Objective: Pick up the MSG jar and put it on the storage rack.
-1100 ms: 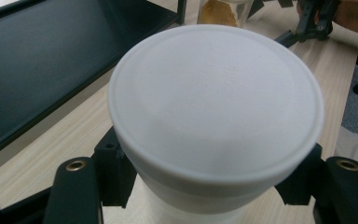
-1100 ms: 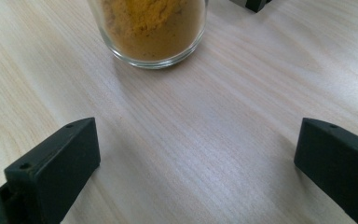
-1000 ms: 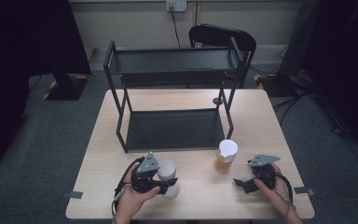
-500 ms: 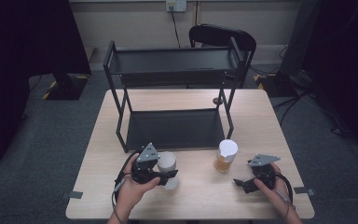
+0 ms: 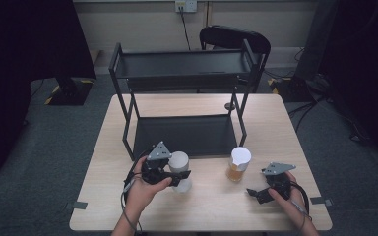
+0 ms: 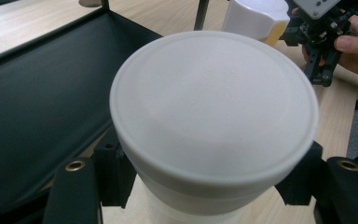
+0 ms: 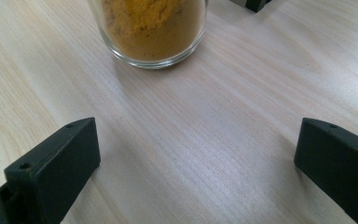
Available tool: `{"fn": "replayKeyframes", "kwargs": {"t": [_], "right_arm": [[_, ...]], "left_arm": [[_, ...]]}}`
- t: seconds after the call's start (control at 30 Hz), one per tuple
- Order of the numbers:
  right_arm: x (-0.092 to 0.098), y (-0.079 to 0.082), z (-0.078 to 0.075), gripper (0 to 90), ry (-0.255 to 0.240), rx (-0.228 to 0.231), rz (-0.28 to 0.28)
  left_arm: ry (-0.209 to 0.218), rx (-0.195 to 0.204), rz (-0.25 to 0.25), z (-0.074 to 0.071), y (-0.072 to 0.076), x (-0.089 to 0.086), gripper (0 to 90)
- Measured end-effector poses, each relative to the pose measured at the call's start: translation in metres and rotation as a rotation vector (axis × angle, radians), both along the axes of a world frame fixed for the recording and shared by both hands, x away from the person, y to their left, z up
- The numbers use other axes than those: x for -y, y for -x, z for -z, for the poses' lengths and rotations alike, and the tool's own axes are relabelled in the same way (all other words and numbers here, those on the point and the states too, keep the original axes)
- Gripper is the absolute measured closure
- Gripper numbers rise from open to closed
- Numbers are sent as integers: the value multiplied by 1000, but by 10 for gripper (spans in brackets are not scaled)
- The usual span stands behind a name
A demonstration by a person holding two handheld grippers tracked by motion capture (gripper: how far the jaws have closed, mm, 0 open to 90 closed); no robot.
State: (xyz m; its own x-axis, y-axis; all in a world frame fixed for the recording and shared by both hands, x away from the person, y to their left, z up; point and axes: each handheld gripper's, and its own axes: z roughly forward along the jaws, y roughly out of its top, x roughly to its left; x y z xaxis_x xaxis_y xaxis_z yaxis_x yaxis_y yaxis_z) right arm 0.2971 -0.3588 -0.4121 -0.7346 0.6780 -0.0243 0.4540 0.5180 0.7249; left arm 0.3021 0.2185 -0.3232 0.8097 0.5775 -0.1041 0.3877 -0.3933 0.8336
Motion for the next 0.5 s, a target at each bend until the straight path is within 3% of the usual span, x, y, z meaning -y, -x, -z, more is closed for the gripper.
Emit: {"fn": "replayKeyframes", "kwargs": {"t": [0.5], "right_arm": [[0,0,0,0,0,0,0]], "left_arm": [[11,-1,-20,-21,-20,-2,347]]}}
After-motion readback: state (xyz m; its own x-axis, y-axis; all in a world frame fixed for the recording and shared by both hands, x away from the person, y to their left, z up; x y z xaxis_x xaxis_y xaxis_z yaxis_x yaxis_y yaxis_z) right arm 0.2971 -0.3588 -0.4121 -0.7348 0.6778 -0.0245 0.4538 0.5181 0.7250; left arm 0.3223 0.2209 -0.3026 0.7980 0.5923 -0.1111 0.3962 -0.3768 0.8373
